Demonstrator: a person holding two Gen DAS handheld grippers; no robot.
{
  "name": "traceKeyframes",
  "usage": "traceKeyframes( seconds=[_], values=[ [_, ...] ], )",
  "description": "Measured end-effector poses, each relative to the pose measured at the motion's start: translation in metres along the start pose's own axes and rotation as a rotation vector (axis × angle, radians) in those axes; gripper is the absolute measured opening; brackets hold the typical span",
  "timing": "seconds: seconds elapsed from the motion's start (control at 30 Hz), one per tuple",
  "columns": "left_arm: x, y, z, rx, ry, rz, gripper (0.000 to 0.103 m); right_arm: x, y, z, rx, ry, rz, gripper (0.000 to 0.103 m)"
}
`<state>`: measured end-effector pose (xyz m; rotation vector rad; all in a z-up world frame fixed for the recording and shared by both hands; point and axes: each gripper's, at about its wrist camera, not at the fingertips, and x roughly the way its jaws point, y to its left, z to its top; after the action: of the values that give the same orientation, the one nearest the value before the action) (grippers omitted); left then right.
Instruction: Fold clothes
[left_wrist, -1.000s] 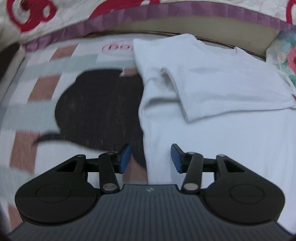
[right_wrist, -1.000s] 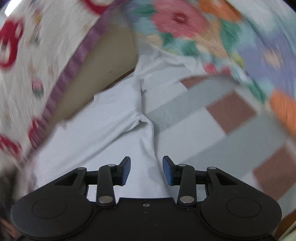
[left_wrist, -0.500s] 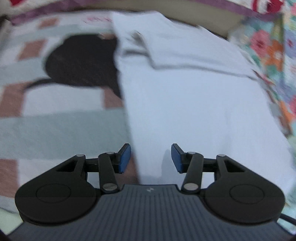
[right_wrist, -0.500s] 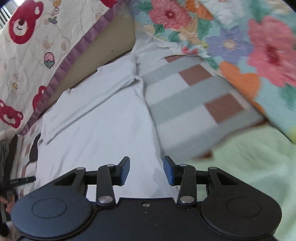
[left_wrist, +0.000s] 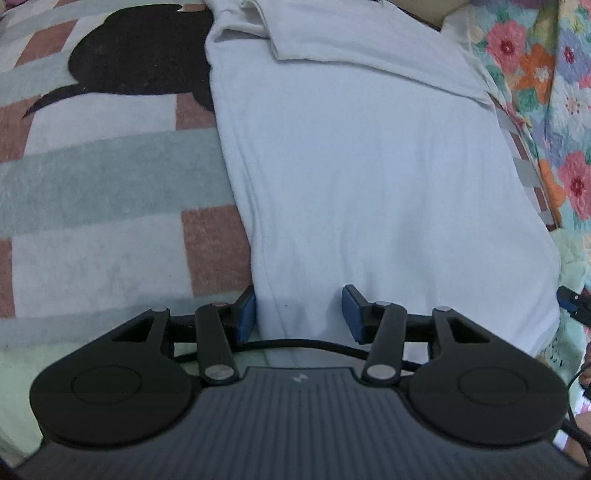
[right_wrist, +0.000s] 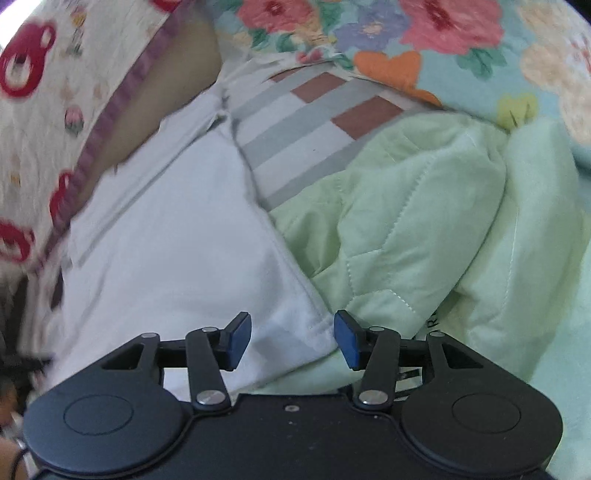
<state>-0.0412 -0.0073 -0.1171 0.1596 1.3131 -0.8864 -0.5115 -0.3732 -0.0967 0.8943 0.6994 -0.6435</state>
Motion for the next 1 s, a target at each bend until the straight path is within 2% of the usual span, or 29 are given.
traceKeyframes(
  seconds=[0.07, 0.13, 0.2, 0.27, 0.3, 0.33, 0.37, 0.43, 0.5, 0.53, 0.6, 0.63, 0.67, 0.7, 0.77, 0.8, 0.87, 0.93, 1.0],
  values=[
    [-0.003, 0.003, -0.001, -0.016, -0.012, -0.005, 0.048, 0.004, -0.003, -0.003, 0.010, -0.033, 0.005, 0.053],
    [-0.005, 0.004, -0.002, -0.025, -0.022, -0.005, 0.048, 0.001, 0.006, -0.004, -0.068, -0.067, -0.012, 0.007],
    [-0.008, 0.002, -0.002, -0.016, -0.029, 0.030, 0.048, -0.009, 0.017, -0.003, -0.145, -0.115, -0.029, 0.006],
    [-0.016, 0.001, -0.005, 0.019, -0.037, 0.074, 0.048, -0.038, 0.019, 0.008, -0.082, -0.197, -0.021, 0.005],
    [-0.019, 0.002, -0.007, 0.034, -0.043, 0.082, 0.048, -0.053, 0.019, 0.013, -0.074, -0.233, -0.029, 0.000],
    [-0.022, 0.004, -0.009, 0.037, -0.045, 0.080, 0.048, -0.067, 0.019, 0.016, -0.078, -0.265, -0.056, 0.000],
    [-0.022, 0.007, -0.010, 0.030, -0.044, 0.071, 0.048, -0.076, 0.018, 0.018, -0.106, -0.280, -0.123, 0.000],
    [-0.022, 0.013, -0.012, 0.003, -0.055, 0.043, 0.048, -0.083, 0.008, 0.021, -0.121, -0.256, -0.210, 0.000],
    [-0.021, 0.017, -0.012, -0.021, -0.076, 0.025, 0.048, -0.086, -0.007, 0.022, -0.024, -0.240, -0.175, 0.001],
    [-0.021, 0.018, -0.011, -0.029, -0.092, 0.008, 0.048, -0.083, -0.005, 0.022, -0.031, -0.231, -0.130, 0.001],
    [-0.021, 0.019, -0.011, -0.045, -0.117, -0.029, 0.048, -0.077, 0.000, 0.021, -0.049, -0.208, -0.043, 0.010],
    [-0.022, 0.017, -0.009, -0.047, -0.131, -0.034, 0.048, -0.070, 0.007, 0.020, -0.069, -0.182, -0.017, 0.010],
    [-0.023, 0.015, -0.008, -0.048, -0.145, -0.038, 0.048, -0.061, 0.014, 0.018, -0.093, -0.157, -0.006, 0.014],
    [-0.024, 0.013, -0.006, -0.049, -0.159, -0.042, 0.048, -0.051, 0.021, 0.017, -0.122, -0.134, -0.005, 0.025],
    [-0.036, 0.004, -0.003, 0.005, -0.245, 0.009, 0.048, -0.033, 0.036, 0.015, -0.174, -0.095, -0.024, 0.032],
    [-0.044, -0.002, -0.002, 0.047, -0.300, 0.039, 0.048, -0.025, 0.041, 0.016, -0.195, -0.081, -0.032, 0.032],
    [-0.059, -0.023, -0.005, 0.201, -0.421, 0.163, 0.048, -0.015, 0.048, 0.018, -0.206, -0.065, -0.027, 0.032],
    [-0.061, -0.034, -0.004, 0.258, -0.425, 0.128, 0.048, -0.009, 0.053, 0.020, -0.209, -0.059, -0.014, 0.032],
    [-0.052, -0.030, -0.001, 0.168, -0.305, 0.008, 0.048, -0.007, 0.055, 0.020, -0.216, -0.058, -0.012, 0.033]
  ],
)
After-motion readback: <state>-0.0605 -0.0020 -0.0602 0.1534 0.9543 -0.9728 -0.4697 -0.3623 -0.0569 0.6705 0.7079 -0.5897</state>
